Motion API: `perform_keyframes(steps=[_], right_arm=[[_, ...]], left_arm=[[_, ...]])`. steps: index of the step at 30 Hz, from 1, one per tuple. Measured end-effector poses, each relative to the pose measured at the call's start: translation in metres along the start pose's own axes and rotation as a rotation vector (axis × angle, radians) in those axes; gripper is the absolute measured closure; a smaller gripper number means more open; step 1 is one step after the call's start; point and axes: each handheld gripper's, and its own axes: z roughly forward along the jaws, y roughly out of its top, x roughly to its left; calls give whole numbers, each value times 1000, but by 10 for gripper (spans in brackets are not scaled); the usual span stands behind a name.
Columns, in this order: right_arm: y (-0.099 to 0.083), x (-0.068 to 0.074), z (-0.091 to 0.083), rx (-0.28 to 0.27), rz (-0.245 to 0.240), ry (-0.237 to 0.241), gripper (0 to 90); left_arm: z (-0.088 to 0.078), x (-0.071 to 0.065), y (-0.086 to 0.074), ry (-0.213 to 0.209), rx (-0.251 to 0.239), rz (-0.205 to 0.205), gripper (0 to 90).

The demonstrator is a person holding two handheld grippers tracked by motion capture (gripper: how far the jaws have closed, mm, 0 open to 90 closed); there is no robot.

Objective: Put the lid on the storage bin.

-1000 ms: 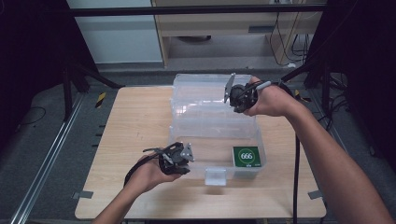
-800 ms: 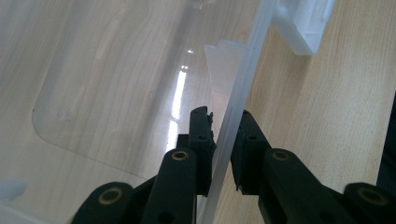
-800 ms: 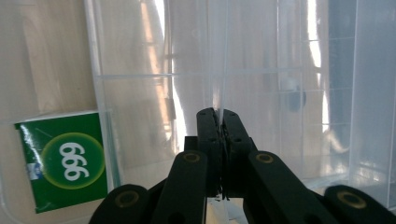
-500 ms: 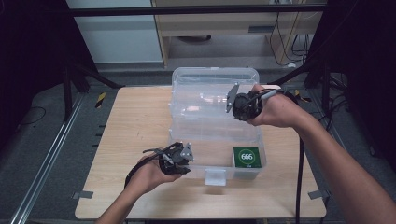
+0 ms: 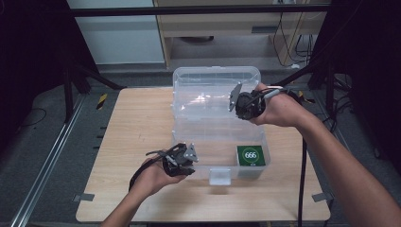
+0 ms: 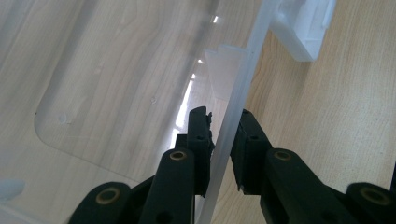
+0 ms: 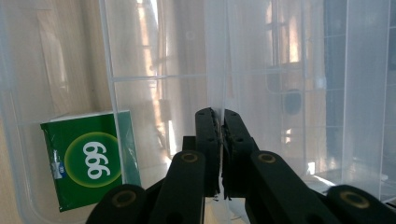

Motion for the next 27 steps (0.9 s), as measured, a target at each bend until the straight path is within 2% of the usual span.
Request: perform_keyframes(steps=[11,13,14,16,27], right_arm=[[-1,15,-6,-8,-38,-9,874],[-2,19,-7,-15,-38,-12,874],[-2,21,-8,-17,-38,-14,874],[-3,24,-8,-25,-42,-16,874],[-5,34,-10,-33,-53,-33,870]], left_arm=[[1,-1,0,15,-4,3,773],[1,-1,0,17,-3,4,773],[1,-2,-1,16,-4,-11,773],[1,-1,0,17,-7,4,772],[1,-1,-1,21,-8,2,770]])
